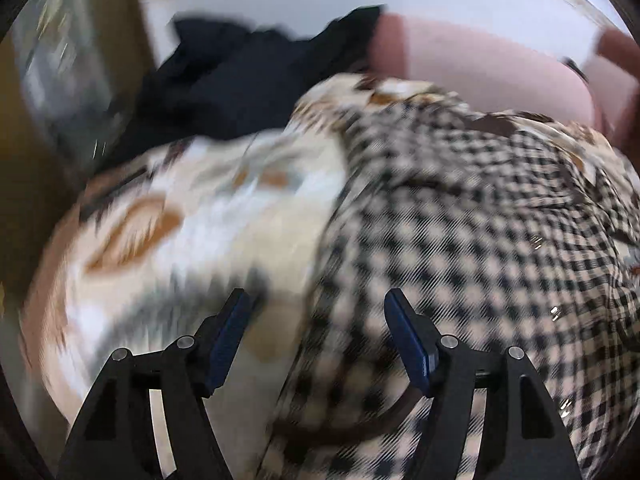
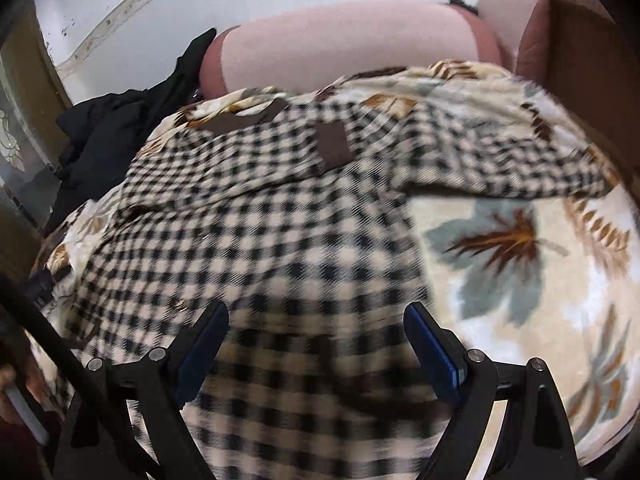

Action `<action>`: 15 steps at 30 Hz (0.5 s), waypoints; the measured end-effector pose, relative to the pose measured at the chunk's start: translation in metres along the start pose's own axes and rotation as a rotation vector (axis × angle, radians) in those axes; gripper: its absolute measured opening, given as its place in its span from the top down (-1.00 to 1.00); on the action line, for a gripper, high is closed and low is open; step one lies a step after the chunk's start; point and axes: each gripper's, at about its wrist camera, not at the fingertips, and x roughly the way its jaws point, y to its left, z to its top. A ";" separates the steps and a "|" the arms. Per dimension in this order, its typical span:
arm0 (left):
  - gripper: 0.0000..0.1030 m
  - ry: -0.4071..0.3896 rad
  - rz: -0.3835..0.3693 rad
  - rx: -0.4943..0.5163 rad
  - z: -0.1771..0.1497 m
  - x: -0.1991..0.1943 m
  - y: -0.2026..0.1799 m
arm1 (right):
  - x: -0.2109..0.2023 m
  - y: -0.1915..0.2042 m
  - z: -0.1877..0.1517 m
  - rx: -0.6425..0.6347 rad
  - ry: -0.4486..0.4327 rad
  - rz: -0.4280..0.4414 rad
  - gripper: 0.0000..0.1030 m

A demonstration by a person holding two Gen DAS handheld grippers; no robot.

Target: Fold large clothes

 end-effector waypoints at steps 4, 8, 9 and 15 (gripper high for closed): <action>-0.33 0.032 -0.006 -0.070 -0.023 -0.002 0.007 | 0.011 0.016 -0.028 -0.048 0.055 -0.038 -0.80; -0.33 0.022 -0.009 -0.067 -0.029 -0.011 -0.012 | 0.005 0.015 -0.042 -0.054 0.057 -0.053 -0.80; -0.33 0.015 -0.014 -0.063 -0.034 -0.016 -0.017 | 0.003 0.013 -0.043 -0.054 0.055 -0.056 -0.80; -0.38 -0.006 -0.072 -0.026 -0.044 -0.043 -0.037 | -0.013 0.000 -0.040 -0.012 0.015 -0.071 -0.80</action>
